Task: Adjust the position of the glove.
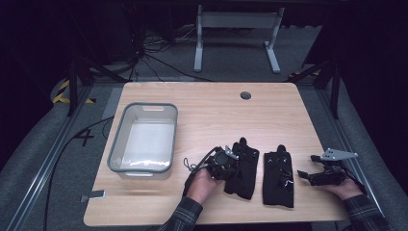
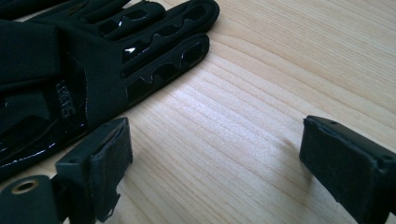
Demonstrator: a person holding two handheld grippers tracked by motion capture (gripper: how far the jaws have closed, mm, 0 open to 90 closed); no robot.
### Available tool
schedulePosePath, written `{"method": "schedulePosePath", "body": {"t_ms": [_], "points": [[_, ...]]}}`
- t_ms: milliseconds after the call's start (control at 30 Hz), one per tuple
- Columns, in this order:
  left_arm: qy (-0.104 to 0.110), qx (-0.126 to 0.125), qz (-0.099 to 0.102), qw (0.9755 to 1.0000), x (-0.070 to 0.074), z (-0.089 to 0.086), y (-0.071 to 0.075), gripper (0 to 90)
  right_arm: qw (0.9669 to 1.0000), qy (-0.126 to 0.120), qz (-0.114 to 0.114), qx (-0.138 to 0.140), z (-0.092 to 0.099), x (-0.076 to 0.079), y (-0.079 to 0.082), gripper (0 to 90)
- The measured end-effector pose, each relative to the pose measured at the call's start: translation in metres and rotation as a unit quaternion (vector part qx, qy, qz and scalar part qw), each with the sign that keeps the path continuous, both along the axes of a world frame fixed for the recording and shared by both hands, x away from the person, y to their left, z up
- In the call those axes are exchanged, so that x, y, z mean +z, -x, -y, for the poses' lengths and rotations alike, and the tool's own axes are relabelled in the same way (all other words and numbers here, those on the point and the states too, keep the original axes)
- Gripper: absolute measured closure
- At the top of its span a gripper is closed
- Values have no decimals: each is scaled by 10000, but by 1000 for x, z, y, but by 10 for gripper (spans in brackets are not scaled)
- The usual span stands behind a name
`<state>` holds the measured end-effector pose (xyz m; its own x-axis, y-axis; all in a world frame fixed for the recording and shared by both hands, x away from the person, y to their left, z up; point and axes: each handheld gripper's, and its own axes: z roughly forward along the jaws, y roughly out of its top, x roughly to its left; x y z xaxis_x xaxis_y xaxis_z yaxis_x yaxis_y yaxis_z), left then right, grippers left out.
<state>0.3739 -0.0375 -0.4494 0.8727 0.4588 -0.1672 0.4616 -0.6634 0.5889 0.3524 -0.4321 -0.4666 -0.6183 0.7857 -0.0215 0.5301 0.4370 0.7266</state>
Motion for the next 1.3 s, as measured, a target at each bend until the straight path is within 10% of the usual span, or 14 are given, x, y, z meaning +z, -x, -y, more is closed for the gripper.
{"method": "schedulePosePath", "body": {"t_ms": [467,767,1133,1300], "points": [[84,-207,24,9997,-1,11,18,890,10000,2,0,-1,0,0,0,96],[223,72,180,9996,5,0,13,668,10000,12,4,42,0,0,0,101],[303,459,204,9983,3,-14,5,405,9979,-354,-30,536,-9,21,8,750],[284,542,263,9978,1,-17,2,354,9935,-500,-187,1006,-31,23,11,895]]}}
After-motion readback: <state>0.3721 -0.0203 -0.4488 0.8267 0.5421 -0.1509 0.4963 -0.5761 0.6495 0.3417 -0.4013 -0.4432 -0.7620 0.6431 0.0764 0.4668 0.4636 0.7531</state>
